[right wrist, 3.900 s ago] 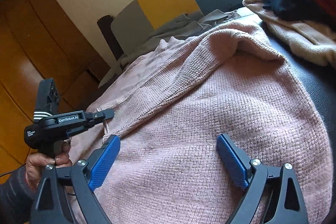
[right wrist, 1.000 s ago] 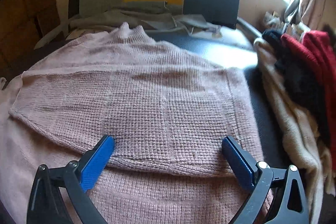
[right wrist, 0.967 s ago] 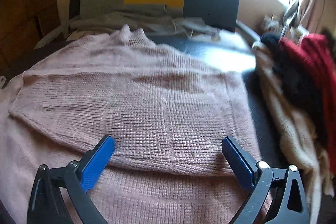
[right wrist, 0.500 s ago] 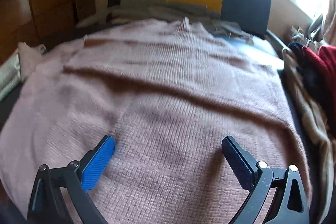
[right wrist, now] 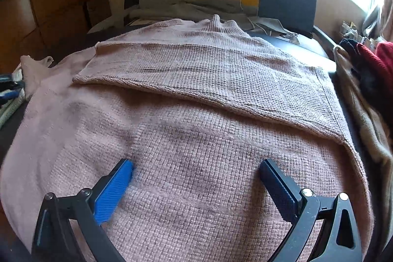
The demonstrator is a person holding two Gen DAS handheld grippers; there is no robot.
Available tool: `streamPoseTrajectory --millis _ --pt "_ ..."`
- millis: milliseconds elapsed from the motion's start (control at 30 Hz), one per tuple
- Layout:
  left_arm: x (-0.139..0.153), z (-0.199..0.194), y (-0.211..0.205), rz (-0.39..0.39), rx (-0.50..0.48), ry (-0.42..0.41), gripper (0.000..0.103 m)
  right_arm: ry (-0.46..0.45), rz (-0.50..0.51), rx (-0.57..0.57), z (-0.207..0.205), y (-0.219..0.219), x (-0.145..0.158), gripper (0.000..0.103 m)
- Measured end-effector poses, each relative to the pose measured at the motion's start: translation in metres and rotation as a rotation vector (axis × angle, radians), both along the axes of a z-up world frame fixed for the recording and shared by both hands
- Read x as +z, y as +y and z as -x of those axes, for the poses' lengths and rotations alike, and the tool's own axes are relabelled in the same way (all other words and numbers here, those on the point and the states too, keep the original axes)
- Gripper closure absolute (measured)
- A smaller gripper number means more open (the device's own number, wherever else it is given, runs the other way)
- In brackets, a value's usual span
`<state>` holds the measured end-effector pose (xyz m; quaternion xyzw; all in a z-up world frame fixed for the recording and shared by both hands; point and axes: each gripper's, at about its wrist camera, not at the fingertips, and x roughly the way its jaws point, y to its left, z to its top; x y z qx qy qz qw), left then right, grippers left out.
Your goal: Fold clothes
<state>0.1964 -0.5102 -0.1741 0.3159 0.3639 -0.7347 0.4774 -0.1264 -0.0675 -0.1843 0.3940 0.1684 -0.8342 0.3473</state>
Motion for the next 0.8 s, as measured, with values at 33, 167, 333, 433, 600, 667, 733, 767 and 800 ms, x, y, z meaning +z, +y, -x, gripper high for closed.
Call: streamPoseTrajectory --millis 33,167,333,433,600,667,733,767,800 --pt "-0.002 0.003 -0.002 0.004 0.011 -0.004 0.066 0.000 0.000 -0.001 0.000 -0.001 -0.001 0.000" --pt "-0.006 0.018 -0.007 0.014 0.021 -0.030 0.064 0.019 -0.030 -0.003 0.000 -0.006 -0.002 0.000" --pt "-0.007 0.028 -0.010 0.010 0.010 -0.031 0.064 0.050 -0.020 0.031 -0.012 -0.028 0.028 0.010" --pt "-0.007 0.023 -0.011 -0.004 0.012 0.005 0.080 0.099 0.022 0.112 -0.024 -0.056 0.051 0.007" --pt "-0.006 0.015 -0.010 -0.032 0.002 0.097 0.094 0.073 -0.015 0.191 -0.038 -0.102 0.030 0.007" --pt "-0.002 0.018 -0.006 -0.010 -0.010 0.115 0.094 0.041 -0.041 0.196 -0.039 -0.111 0.011 0.007" --pt "0.006 0.024 -0.002 0.019 -0.030 0.140 0.095 0.011 -0.044 0.186 -0.037 -0.111 0.001 0.004" --pt "0.009 0.026 0.000 0.032 -0.036 0.150 0.095 -0.006 -0.032 0.176 -0.033 -0.109 0.000 0.000" --pt "0.013 0.031 0.000 0.048 -0.042 0.155 0.095 -0.024 -0.019 0.168 -0.031 -0.107 -0.001 0.000"
